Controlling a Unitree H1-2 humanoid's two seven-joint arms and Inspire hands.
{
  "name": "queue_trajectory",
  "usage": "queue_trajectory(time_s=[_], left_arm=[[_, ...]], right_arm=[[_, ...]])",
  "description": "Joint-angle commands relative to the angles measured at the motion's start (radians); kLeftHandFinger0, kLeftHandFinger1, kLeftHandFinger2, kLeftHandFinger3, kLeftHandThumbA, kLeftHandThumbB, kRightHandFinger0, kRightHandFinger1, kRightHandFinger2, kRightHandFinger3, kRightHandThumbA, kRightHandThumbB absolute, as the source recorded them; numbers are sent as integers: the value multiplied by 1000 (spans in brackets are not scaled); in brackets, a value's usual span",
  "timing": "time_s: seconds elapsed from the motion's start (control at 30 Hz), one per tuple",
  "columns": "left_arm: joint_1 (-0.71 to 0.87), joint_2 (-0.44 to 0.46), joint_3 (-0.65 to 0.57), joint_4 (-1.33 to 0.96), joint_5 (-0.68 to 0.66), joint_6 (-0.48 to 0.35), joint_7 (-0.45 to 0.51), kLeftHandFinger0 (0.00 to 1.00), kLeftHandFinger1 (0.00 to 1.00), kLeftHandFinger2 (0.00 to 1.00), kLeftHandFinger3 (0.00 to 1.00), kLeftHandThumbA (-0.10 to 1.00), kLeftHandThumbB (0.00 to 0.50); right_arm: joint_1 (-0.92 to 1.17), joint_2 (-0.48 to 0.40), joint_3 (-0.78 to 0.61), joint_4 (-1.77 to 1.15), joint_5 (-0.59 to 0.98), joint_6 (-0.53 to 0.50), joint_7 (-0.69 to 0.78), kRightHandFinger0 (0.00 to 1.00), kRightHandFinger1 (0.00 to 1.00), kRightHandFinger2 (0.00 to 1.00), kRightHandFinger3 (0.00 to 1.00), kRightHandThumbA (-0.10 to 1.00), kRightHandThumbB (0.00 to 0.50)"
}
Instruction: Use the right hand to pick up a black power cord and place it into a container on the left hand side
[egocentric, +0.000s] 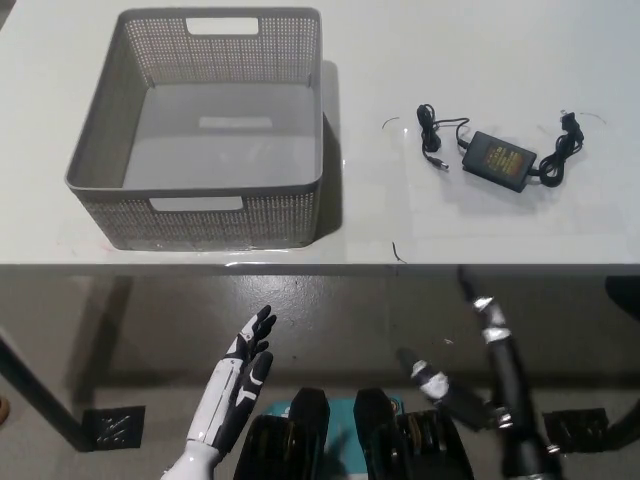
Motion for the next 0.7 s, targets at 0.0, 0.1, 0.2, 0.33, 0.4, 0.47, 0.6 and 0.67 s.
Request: queue_trajectory(time_s=[0.0, 0.1, 0.2, 0.33, 0.4, 0.47, 0.6, 0.67], left_arm=[[-27, 8, 2, -32, 20, -66, 19, 1000, 1000, 1000, 1000, 1000, 2], [-27, 9, 4, -30, 15, -67, 17, 1000, 1000, 1000, 1000, 1000, 2], [-25, 10, 2, -33, 23, -61, 16, 1000, 1000, 1000, 1000, 1000, 0], [-20, 10, 1, -42, 25, -49, 11, 1000, 1000, 1000, 1000, 1000, 5], [-19, 10, 1, -46, 28, -42, 11, 1000, 1000, 1000, 1000, 1000, 1], [-16, 13, -2, -47, 34, -41, 7, 1000, 1000, 1000, 1000, 1000, 0], [-9, 17, -5, -50, 36, -41, 2, 1000, 1000, 1000, 1000, 1000, 0], [-4, 18, -7, -49, 31, -40, -2, 1000, 1000, 1000, 1000, 1000, 0]], right_arm=[[-49, -28, -55, -161, -21, -25, -6, 1000, 1000, 1000, 1000, 847, 400], [-79, -53, -83, -220, -9, 11, 19, 1000, 1000, 1000, 1000, 836, 404], [-141, -96, -124, -265, -3, 87, 46, 1000, 1000, 1000, 1000, 826, 412], [-214, -144, -161, -280, 12, 167, 78, 1000, 1000, 1000, 1000, 768, 405], [-269, -181, -179, -263, -24, 212, 93, 1000, 1000, 1000, 1000, 813, 426], [-344, -239, -192, -233, -81, 293, 129, 1000, 1000, 1000, 1000, 872, 435], [-500, -351, -138, -110, -248, 396, 193, 1000, 1000, 1000, 1000, 707, 462], [-538, -369, -113, -71, -281, 422, 209, 1000, 1000, 1000, 1000, 668, 461]])
